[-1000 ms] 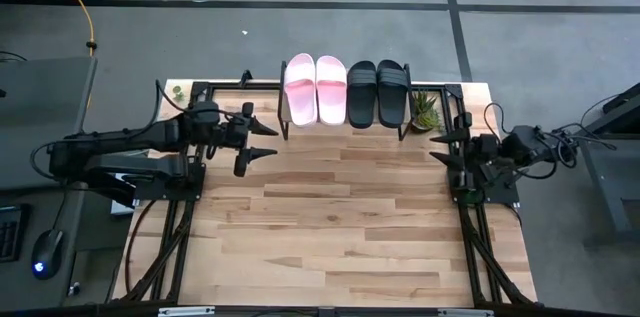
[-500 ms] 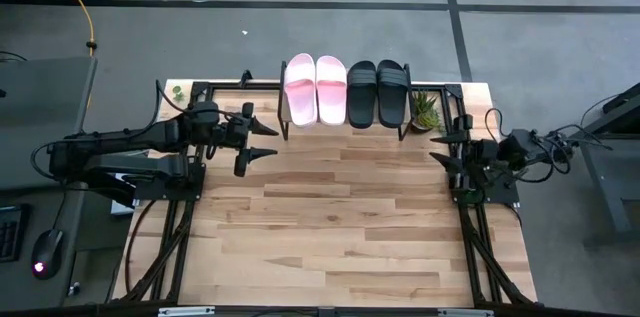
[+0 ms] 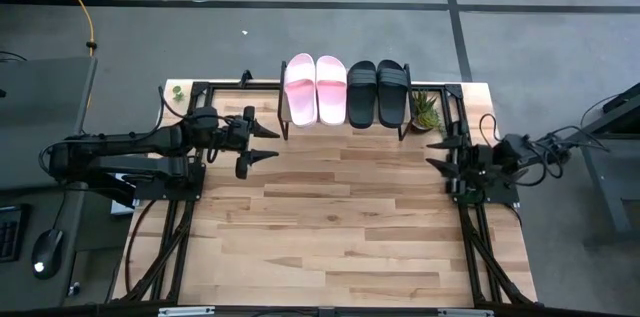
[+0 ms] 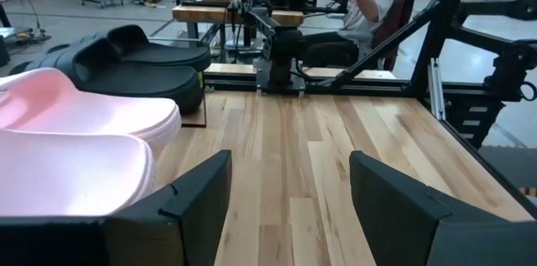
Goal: Pick and place slides into the shelf
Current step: Return to Home Position
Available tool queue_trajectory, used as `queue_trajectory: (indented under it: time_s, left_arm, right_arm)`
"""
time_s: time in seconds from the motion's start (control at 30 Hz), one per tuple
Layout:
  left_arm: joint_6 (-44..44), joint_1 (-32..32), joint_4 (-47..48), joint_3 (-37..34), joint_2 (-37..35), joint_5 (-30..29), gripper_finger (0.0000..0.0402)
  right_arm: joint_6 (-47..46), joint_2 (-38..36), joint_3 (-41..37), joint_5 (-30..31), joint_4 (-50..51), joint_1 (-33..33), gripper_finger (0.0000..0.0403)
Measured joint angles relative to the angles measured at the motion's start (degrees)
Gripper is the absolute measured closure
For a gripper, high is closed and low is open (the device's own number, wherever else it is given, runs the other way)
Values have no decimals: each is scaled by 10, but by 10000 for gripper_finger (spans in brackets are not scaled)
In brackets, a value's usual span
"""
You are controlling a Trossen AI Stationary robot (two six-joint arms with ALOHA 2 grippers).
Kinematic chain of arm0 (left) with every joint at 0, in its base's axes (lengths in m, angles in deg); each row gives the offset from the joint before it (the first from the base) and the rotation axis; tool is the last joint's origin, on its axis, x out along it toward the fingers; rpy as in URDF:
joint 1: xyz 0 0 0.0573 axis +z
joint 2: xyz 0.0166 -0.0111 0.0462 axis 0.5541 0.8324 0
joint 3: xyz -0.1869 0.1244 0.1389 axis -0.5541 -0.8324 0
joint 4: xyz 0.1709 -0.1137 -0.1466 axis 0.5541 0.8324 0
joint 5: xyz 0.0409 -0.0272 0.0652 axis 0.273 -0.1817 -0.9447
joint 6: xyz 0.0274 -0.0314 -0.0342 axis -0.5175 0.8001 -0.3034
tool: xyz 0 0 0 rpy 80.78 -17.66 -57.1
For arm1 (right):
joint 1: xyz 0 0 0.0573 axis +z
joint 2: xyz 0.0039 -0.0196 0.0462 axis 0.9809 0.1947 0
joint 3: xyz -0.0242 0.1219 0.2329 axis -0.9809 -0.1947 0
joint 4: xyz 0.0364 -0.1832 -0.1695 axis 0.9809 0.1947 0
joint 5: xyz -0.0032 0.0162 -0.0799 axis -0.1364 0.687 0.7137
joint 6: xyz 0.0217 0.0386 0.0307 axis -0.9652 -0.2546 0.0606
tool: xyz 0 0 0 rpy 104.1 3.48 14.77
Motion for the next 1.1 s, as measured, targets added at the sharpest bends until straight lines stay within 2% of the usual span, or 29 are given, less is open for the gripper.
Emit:
queue_trajectory:
  time_s: [0.27, 0.53, 0.7, 1.1]
  left_arm:
    - [17, 0, -8, -1, 0, 7, 177]
    - [40, 0, -178, -75, 0, 26, 177]
    - [42, 0, -230, -108, 0, 21, 177]
    - [47, 0, -194, -109, 0, 20, 177]
  right_arm:
    - [-16, 0, -49, -9, -62, 0, 260]
    - [-25, 0, -62, -13, -94, 0, 260]
    - [-22, 0, -62, -12, -93, 0, 260]
    - [-26, 0, -62, 10, -63, 0, 260]
